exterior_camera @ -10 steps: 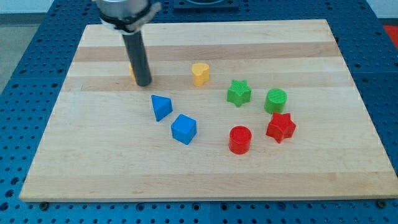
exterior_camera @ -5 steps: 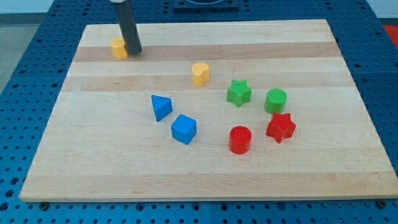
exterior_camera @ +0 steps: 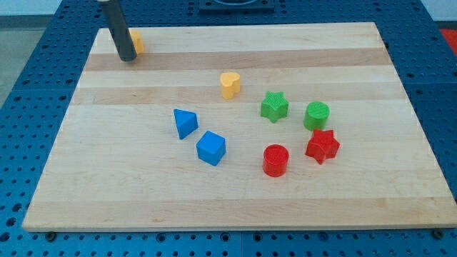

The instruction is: Push the yellow hexagon diagonally towards the left top corner of the board

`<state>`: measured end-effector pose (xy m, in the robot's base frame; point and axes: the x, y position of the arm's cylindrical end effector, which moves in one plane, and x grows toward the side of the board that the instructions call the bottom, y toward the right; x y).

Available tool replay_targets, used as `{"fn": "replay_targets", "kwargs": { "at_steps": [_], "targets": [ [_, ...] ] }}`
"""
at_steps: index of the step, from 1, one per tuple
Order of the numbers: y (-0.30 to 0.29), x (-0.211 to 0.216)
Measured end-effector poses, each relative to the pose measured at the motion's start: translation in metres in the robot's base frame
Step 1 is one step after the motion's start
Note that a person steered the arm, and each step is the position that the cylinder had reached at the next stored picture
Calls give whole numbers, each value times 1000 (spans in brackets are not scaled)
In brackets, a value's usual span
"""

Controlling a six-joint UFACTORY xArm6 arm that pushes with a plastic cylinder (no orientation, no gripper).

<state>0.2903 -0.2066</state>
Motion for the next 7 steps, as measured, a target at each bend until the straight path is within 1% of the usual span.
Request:
{"fn": "replay_targets", "kwargs": {
  "at_steps": [1, 2, 3, 4, 5, 6, 7],
  "targets": [
    [36, -3],
    [38, -28],
    [19, -46],
    [-7, -52],
    [-9, -35],
    [-35, -36],
    [-46, -36]
  ]
}}
